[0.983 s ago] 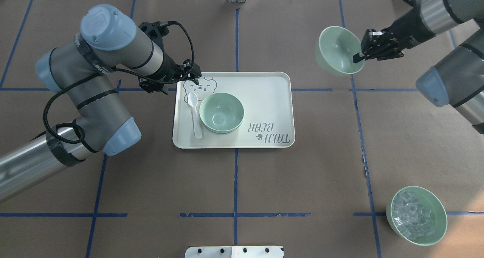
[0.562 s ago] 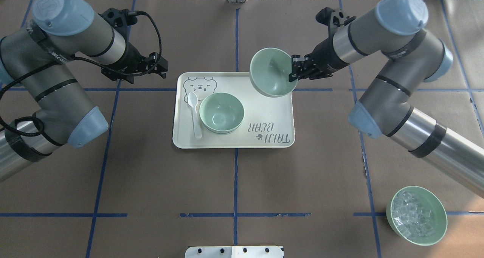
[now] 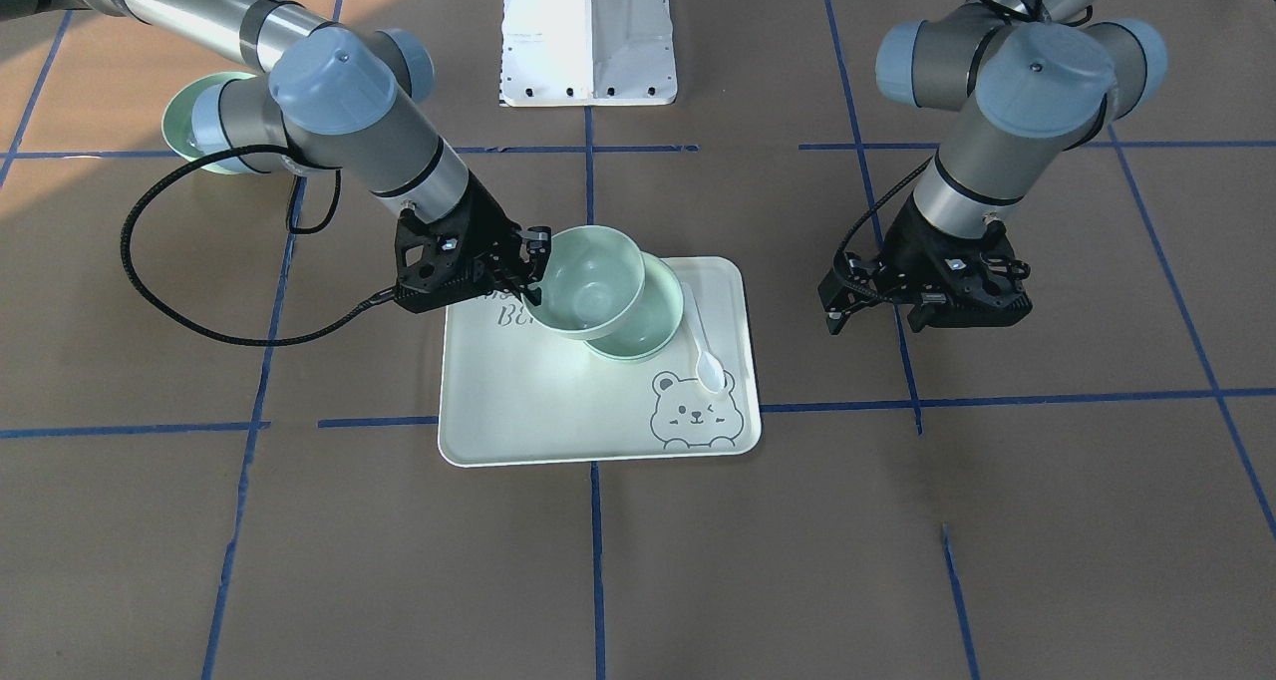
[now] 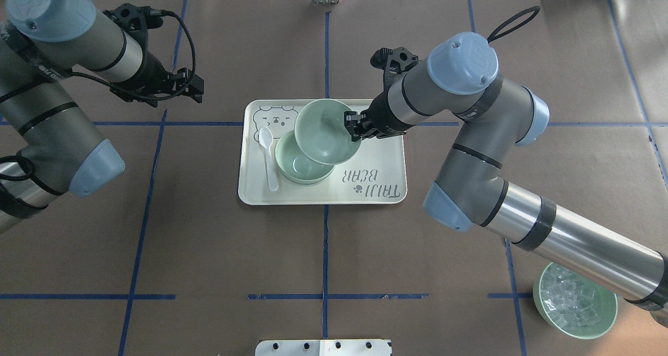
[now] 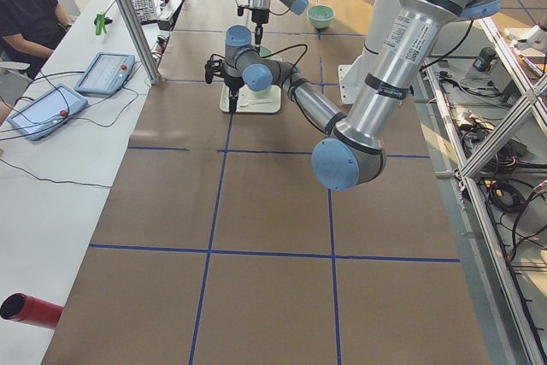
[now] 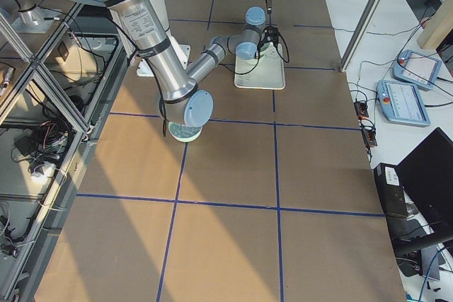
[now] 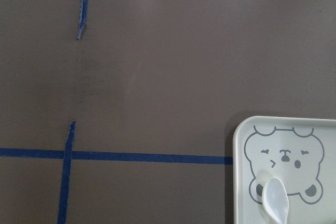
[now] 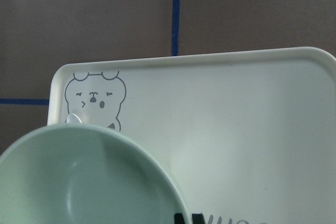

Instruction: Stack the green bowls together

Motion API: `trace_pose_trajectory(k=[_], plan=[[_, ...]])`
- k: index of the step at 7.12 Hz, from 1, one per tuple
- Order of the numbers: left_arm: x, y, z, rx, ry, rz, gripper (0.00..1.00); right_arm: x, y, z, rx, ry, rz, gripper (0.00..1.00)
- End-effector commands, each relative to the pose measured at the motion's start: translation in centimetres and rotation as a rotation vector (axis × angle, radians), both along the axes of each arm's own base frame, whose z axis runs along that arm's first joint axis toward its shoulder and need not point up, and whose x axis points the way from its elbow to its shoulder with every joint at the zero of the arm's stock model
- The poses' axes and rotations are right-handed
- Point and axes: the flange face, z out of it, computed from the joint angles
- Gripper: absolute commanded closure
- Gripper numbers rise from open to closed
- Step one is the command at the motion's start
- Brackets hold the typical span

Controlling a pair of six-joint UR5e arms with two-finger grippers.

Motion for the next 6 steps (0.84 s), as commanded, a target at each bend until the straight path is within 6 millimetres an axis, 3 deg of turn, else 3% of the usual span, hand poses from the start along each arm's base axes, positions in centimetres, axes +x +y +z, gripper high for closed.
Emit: trace_pose_trajectory(k=[1, 3, 6], plan=[[-0.1, 0.0, 0.4, -0.003, -0.003, 0.0, 0.0, -2.0, 0.5, -0.3, 0.005, 0.013, -0.01, 1.0], [-0.1, 0.0, 0.4, -0.002, -0.004, -0.001, 0.0, -3.9, -0.1, -1.5, 0.011, 0.019, -0.004, 1.0], [-0.1, 0.2, 1.3, -0.007, -0.011, 0.004, 0.0, -4.4, 0.3, -1.7, 0.01, 0.02, -0.01, 1.0]])
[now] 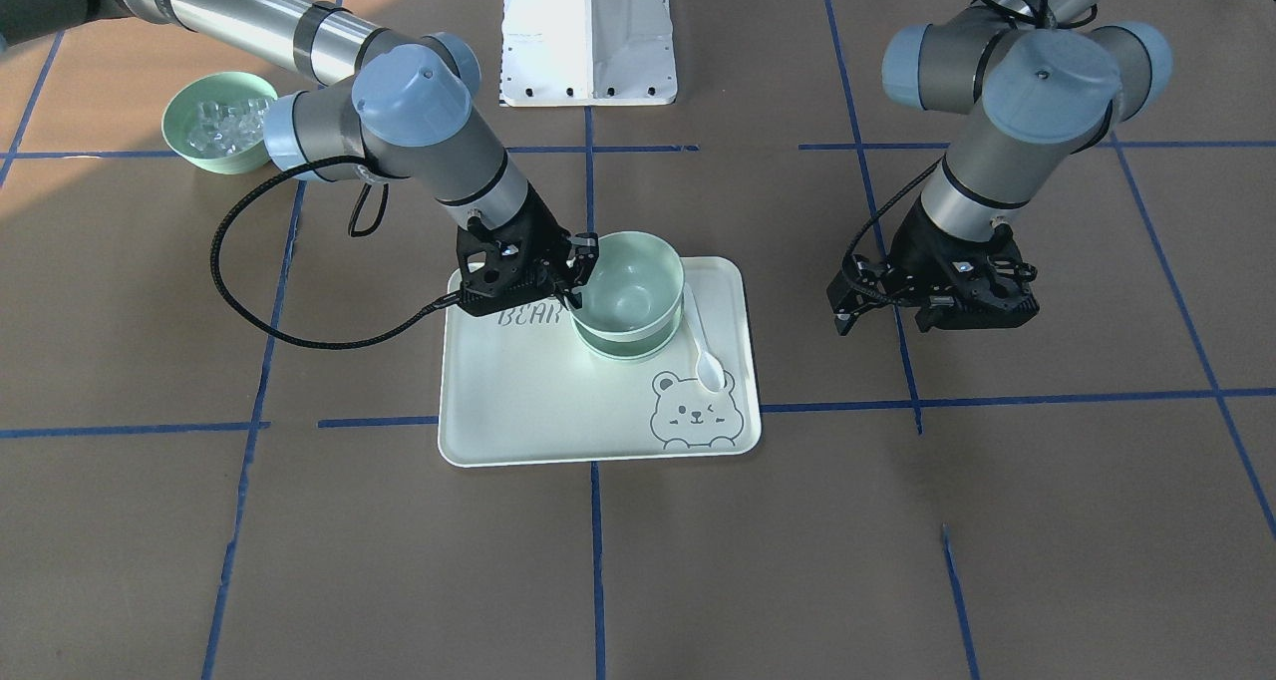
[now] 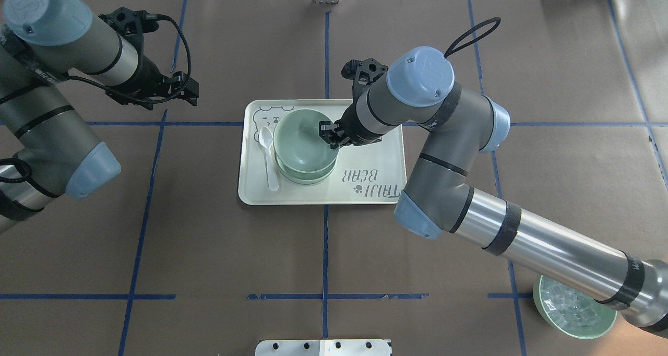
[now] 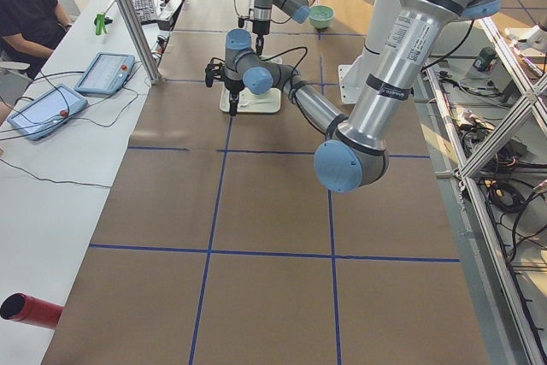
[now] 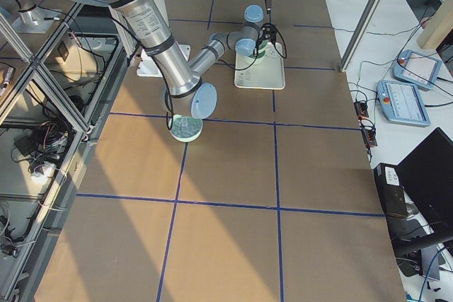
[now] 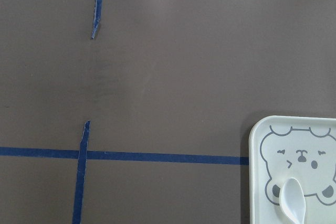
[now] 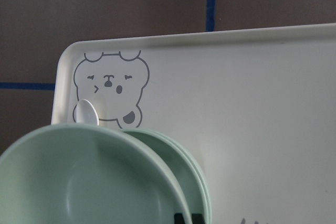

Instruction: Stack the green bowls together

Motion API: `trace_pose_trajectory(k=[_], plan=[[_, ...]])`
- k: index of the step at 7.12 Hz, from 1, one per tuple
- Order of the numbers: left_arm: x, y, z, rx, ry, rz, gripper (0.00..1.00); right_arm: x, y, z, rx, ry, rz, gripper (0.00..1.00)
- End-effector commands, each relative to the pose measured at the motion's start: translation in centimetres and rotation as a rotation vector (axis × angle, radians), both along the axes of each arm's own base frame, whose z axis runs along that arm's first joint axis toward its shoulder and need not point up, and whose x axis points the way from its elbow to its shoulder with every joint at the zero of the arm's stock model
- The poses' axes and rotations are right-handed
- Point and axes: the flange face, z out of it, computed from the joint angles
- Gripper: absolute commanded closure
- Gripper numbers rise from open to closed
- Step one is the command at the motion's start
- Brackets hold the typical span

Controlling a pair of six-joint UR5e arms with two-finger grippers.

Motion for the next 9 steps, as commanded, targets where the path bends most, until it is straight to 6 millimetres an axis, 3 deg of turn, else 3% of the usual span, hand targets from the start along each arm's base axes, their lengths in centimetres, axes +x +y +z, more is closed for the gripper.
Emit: trace_pose_trajectory(k=[1, 2, 5, 6, 8, 9], plan=[[0.1, -0.1, 0.3, 0.001, -0.005, -0.001, 0.0, -0.2, 0.1, -0.3, -0.003, -0.004, 0.002, 0.55], [0.1, -0.1, 0.3, 0.001, -0.005, -0.001, 0.0, -0.3, -0.2, -0.2, 0.004, 0.005, 0.02, 0.01], [0.1, 0.0, 0.3, 0.0, -0.003, 0.001, 0.0, -0.1, -0.4, 0.0, 0.004, 0.02, 0.035, 0.0], [-0.5, -0.2, 0.1, 0.003, 0.0, -0.004, 0.0, 1.5, -1.8, 0.5, -0.016, 0.06, 0.047, 0.0], [-1.6, -0.7, 0.3, 0.018, -0.012, -0.004, 0.0, 6.8, -4.2, 0.8, -0.037, 0.115, 0.035, 0.0], [-2.9, -0.7, 1.2, 0.035, -0.026, 0.003, 0.0, 10.7, -5.4, 3.1, -0.024, 0.132, 0.01, 0.0]])
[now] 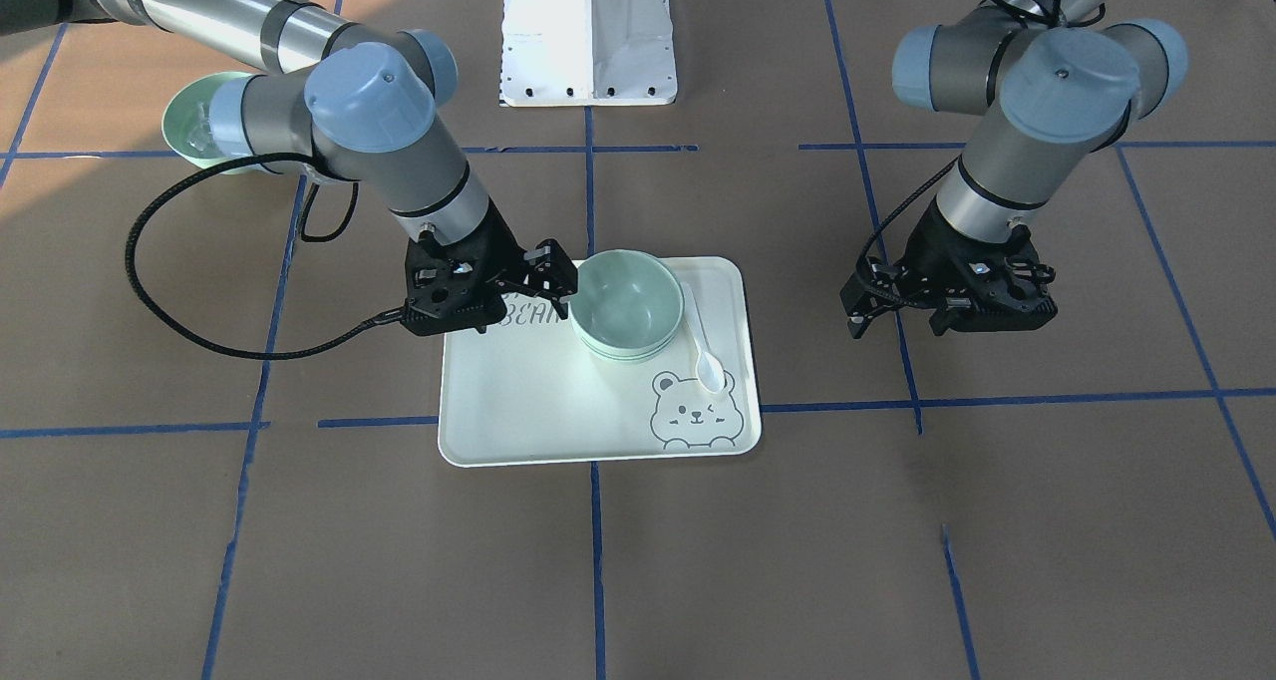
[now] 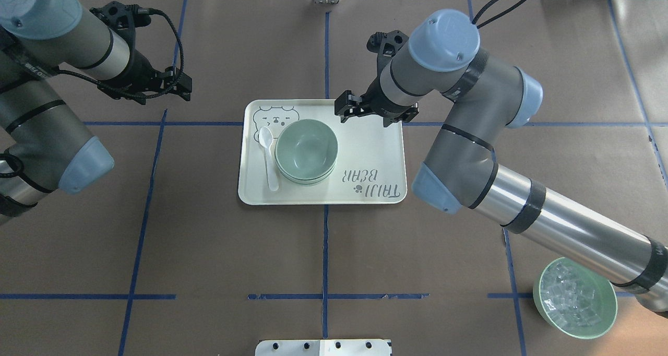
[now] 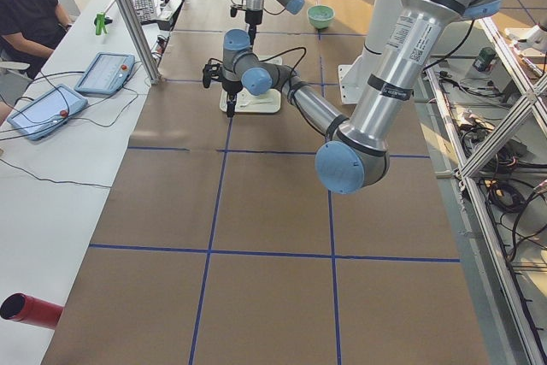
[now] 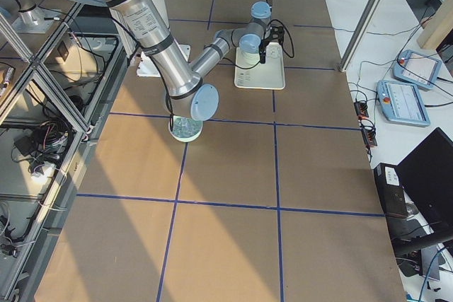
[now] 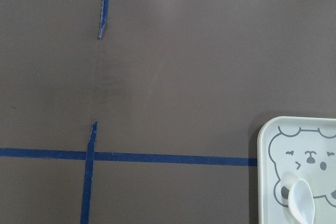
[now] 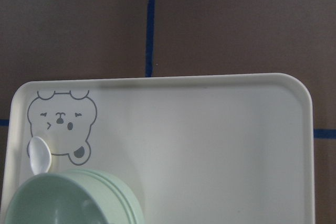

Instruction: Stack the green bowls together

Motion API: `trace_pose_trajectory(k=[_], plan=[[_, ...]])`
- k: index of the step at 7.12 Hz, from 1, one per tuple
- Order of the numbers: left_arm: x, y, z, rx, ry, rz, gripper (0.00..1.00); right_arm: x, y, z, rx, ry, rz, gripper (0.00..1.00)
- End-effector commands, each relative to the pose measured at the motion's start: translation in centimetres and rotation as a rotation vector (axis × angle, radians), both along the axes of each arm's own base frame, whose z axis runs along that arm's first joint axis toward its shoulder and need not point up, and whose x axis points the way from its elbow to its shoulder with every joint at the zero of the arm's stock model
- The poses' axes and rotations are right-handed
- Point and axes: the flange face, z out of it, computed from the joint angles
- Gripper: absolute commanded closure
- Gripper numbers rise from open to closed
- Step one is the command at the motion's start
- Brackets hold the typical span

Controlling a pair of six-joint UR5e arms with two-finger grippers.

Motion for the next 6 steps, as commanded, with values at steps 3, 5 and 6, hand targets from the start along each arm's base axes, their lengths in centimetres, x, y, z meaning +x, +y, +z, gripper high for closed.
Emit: trace_pose_trajectory(k=[3, 5, 6], plan=[[-9.4, -0.2, 5.0, 0.078, -0.054, 0.034, 0.0, 16.5, -3.6, 13.9, 0.11, 0.116, -0.115, 0.0], [-18.5, 0.4, 12.0, 0.129, -0.102, 0.111, 0.0, 25.8, -3.3, 23.4, 0.179, 0.188, -0.191, 0.0], [-22.6, 1.0, 15.8, 0.135, -0.125, 0.145, 0.0, 30.1, -2.4, 27.6, 0.196, 0.228, -0.206, 0.0]])
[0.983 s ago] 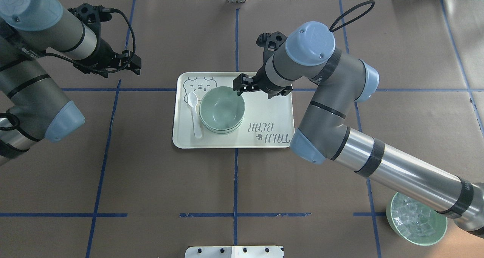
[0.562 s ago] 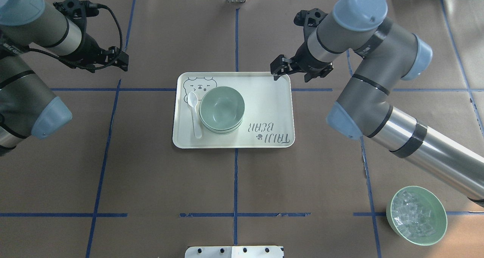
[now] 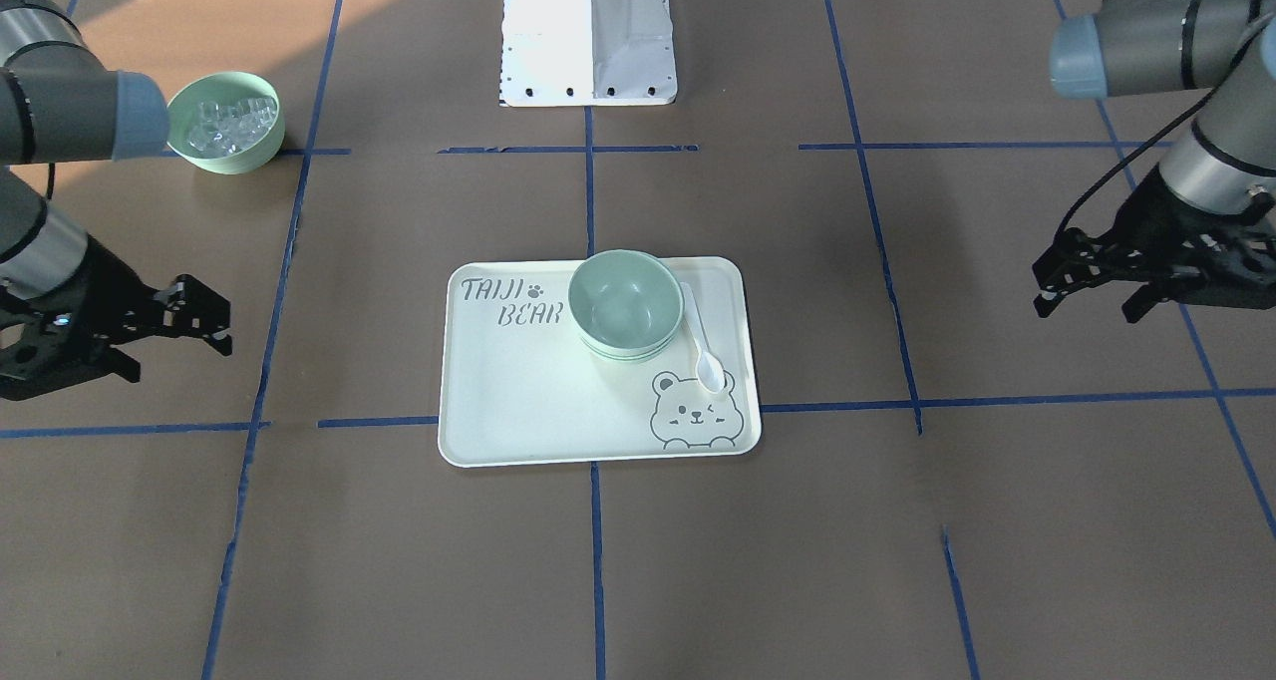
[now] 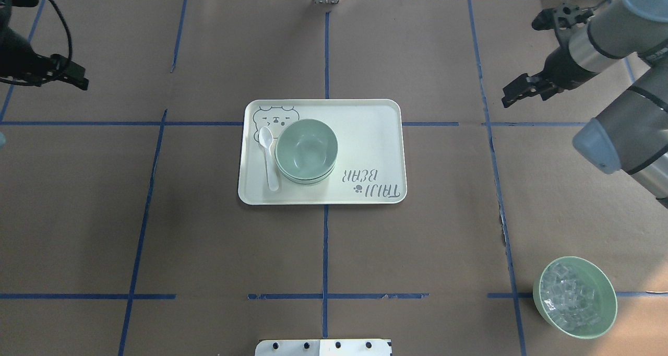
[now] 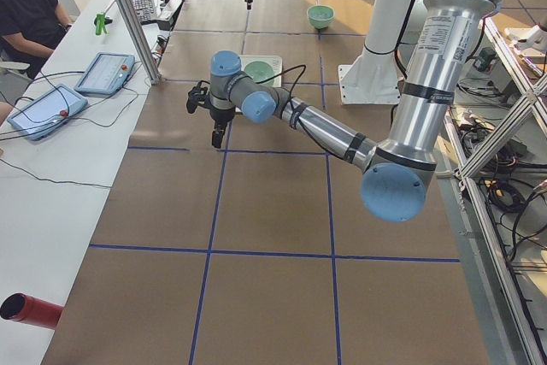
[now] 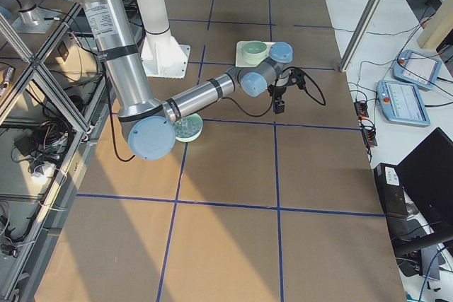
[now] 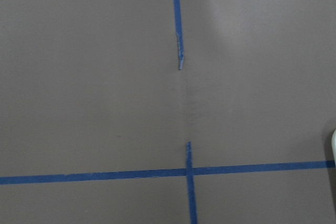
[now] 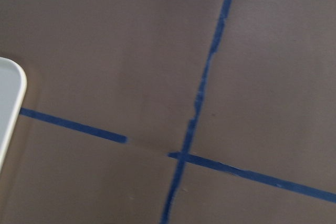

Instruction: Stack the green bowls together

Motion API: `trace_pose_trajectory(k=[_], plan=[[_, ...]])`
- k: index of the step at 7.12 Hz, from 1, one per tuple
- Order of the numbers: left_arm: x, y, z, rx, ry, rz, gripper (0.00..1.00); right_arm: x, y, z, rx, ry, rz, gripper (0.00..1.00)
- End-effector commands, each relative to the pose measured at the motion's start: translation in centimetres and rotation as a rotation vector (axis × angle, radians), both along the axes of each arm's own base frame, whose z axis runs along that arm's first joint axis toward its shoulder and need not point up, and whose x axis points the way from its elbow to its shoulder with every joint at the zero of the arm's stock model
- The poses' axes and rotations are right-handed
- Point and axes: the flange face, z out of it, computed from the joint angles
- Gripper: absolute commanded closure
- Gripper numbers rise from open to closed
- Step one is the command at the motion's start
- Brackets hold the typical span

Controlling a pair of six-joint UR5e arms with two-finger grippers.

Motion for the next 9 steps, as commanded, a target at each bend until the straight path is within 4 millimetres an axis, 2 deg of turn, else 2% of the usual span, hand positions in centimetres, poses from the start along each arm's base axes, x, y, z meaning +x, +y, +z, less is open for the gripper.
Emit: trace_pose_trajectory(k=[1, 3, 4, 5, 6, 7, 9], plan=[[-8.5, 2.3, 8.4, 0.005, -0.024, 0.081, 0.0, 9.5, 2.2, 8.6, 0.027, 0.052, -0.039, 0.0], [-15.2, 3.5, 13.7, 0.003, -0.054, 0.072, 0.0, 17.3, 5.0, 14.0, 0.039, 0.05, -0.057, 0.0], [-16.9, 3.8, 15.1, -0.012, -0.057, 0.055, 0.0, 20.5, 6.8, 16.8, 0.05, 0.063, -0.064, 0.0], [-17.1, 4.1, 15.4, -0.051, -0.027, 0.06, 0.0, 22.4, 8.1, 19.7, 0.013, 0.041, -0.059, 0.0], [-17.2, 5.3, 16.9, -0.088, -0.026, 0.06, 0.0, 24.3, 8.6, 23.4, -0.059, 0.011, -0.019, 0.0], [-18.5, 6.4, 18.1, -0.115, -0.026, 0.036, 0.0, 24.8, 7.1, 22.2, -0.035, 0.012, -0.006, 0.0], [-19.3, 7.5, 19.2, -0.149, -0.025, 0.021, 0.0, 24.9, 7.5, 23.0, -0.054, 0.022, -0.001, 0.0]])
